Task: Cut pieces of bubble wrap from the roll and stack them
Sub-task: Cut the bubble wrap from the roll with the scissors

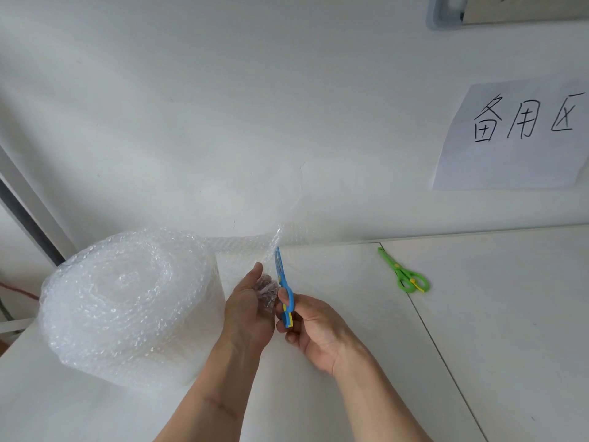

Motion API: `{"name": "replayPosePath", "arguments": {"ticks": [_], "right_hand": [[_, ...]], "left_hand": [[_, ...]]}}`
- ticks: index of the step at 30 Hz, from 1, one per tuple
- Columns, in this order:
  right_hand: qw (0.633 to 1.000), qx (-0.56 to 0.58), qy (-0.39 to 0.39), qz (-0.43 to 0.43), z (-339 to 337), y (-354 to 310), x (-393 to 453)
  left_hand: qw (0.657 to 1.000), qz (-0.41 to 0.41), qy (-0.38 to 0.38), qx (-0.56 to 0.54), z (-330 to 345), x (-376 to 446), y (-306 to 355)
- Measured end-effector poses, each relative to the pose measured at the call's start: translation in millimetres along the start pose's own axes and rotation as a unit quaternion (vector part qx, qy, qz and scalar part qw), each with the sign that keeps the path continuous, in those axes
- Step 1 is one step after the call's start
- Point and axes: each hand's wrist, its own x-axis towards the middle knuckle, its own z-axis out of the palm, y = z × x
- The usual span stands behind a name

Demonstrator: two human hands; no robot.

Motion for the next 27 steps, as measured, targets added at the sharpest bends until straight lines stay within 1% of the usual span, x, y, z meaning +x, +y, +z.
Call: {"name": "replayPosePath", "arguments": {"ticks": [3,7,13,18,22,27], "right_hand": [[1.000,0.004,0.015,-0.011,-1.6,3.7,-1.1],[0.999,0.023,0.037,-0.008,-2.6,8.0,-3.5],[0.999,0.024,0.038,-0.009,-4.8,8.4,-4.3],[0.999,0.030,0.027,0.004,-3.4,5.2,-4.3],[0.999,0.024,0.022,0.003,-2.4,4.6,-2.6],[0.999,0.026,0.037,-0.021,-4.2,9.7,0.3]], "left_hand": [[0.998,0.036,0.001,-0.045,-0.5,1.8,-0.5],[0.995,0.084,0.000,-0.046,-0.4,0.1,-3.2],[0.995,0.081,-0.027,-0.060,6.5,0.9,-2.4],[0.997,0.066,0.025,-0.035,16.2,1.1,0.1],[0.997,0.069,0.039,-0.006,13.9,1.7,-2.7],[0.995,0.081,0.051,0.011,13.8,-1.9,-3.5]]}}
